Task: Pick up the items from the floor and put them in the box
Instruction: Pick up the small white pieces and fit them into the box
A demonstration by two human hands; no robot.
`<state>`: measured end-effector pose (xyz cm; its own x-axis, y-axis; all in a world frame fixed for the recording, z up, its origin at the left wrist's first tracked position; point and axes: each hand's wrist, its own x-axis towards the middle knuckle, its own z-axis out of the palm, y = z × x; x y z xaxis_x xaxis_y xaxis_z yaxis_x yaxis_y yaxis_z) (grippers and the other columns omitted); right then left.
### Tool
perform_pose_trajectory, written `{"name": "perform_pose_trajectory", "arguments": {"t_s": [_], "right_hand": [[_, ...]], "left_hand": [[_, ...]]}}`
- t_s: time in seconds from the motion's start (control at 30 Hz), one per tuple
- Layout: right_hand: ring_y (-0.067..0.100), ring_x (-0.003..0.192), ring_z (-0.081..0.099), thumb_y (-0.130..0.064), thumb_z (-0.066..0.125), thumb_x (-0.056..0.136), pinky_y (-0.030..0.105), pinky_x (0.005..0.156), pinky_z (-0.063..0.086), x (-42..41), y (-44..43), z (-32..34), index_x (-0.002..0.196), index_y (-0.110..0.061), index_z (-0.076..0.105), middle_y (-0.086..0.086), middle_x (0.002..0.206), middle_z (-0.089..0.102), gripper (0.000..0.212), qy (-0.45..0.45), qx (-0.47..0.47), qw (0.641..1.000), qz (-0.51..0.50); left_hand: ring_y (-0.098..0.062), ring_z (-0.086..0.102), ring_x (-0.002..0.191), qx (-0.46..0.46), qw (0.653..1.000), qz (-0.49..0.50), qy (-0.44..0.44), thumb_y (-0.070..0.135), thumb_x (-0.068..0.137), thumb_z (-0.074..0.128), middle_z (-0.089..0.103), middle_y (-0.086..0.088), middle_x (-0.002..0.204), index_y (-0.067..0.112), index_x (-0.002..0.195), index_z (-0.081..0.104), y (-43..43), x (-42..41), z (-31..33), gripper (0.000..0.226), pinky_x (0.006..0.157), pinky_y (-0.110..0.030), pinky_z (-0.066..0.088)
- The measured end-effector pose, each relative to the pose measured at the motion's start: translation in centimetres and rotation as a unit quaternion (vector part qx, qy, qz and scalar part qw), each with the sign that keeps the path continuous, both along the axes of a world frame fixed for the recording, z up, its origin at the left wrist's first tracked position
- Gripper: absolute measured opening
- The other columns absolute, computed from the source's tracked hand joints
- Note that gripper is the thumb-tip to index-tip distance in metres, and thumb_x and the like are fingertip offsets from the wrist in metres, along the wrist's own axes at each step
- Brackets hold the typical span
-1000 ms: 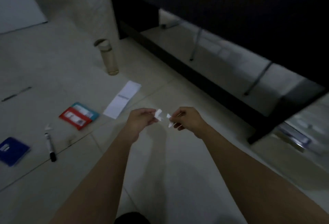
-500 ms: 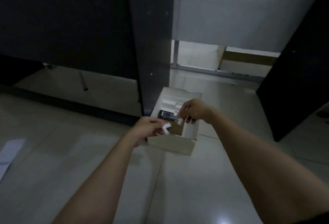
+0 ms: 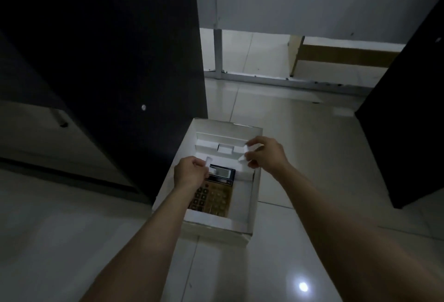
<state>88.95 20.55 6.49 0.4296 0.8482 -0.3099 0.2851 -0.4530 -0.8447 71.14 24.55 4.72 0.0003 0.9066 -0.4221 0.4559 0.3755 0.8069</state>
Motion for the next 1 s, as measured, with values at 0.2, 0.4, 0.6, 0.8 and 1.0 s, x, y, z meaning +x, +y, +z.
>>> {"name": "perform_pose_trajectory", "arguments": {"t_s": [0.2,0.4,0.6,0.8,1.0], "right_hand": [[0.028,0.071,0.067,-0.014,0.065,0.087,0.044,0.073,0.059,-2.4,5.8,-5.1,0.086,-0.009,0.059,0.018,0.088,0.068,0.008,-0.053,0.004,0.998,0.040],[0.035,0.084,0.067,-0.016,0.068,0.083,0.044,0.079,0.056,-4.6,10.1,-9.7,0.079,-0.011,0.065,0.019,0.090,0.071,0.007,-0.069,0.000,0.997,-0.020],[0.015,0.079,0.055,-0.016,0.063,0.088,0.023,0.069,0.037,-6.1,11.4,-12.3,0.099,-0.004,0.068,0.014,0.099,0.070,0.016,-0.108,0.015,0.994,-0.021],[0.022,0.088,0.063,-0.020,0.063,0.088,0.027,0.074,0.048,-6.9,12.4,-13.1,0.099,-0.006,0.067,0.012,0.098,0.070,0.018,-0.128,0.053,0.990,-0.002],[0.021,0.077,0.058,-0.014,0.062,0.088,0.023,0.064,0.039,-8.0,13.3,-13.7,0.096,-0.006,0.060,0.014,0.094,0.068,0.012,-0.217,0.071,0.971,0.073]], "left_hand": [[-0.027,0.067,0.092,0.009,0.997,-0.015,0.071,0.015,0.086,0.061,0.071,-0.011,0.096,0.011,0.084,0.069,2.4,0.6,-4.1,0.009,0.086,-0.034,0.054],[-0.025,0.065,0.091,0.053,0.996,-0.010,0.075,0.015,0.087,0.060,0.072,-0.011,0.099,0.010,0.094,0.067,2.8,-1.0,-6.0,0.012,0.081,-0.032,0.051],[-0.013,0.060,0.085,0.094,0.994,-0.006,0.060,0.016,0.091,0.056,0.071,-0.005,0.100,0.010,0.104,0.065,2.8,-1.1,-6.7,0.017,0.076,-0.024,0.047],[-0.015,0.063,0.094,0.092,0.993,0.009,0.070,0.014,0.092,0.054,0.069,-0.006,0.105,0.010,0.109,0.063,2.7,-1.0,-7.3,0.020,0.085,-0.028,0.051],[-0.012,0.061,0.093,0.104,0.993,0.015,0.060,0.014,0.093,0.052,0.068,-0.005,0.106,0.010,0.110,0.062,2.6,-1.2,-7.6,0.020,0.087,-0.027,0.051]]}}
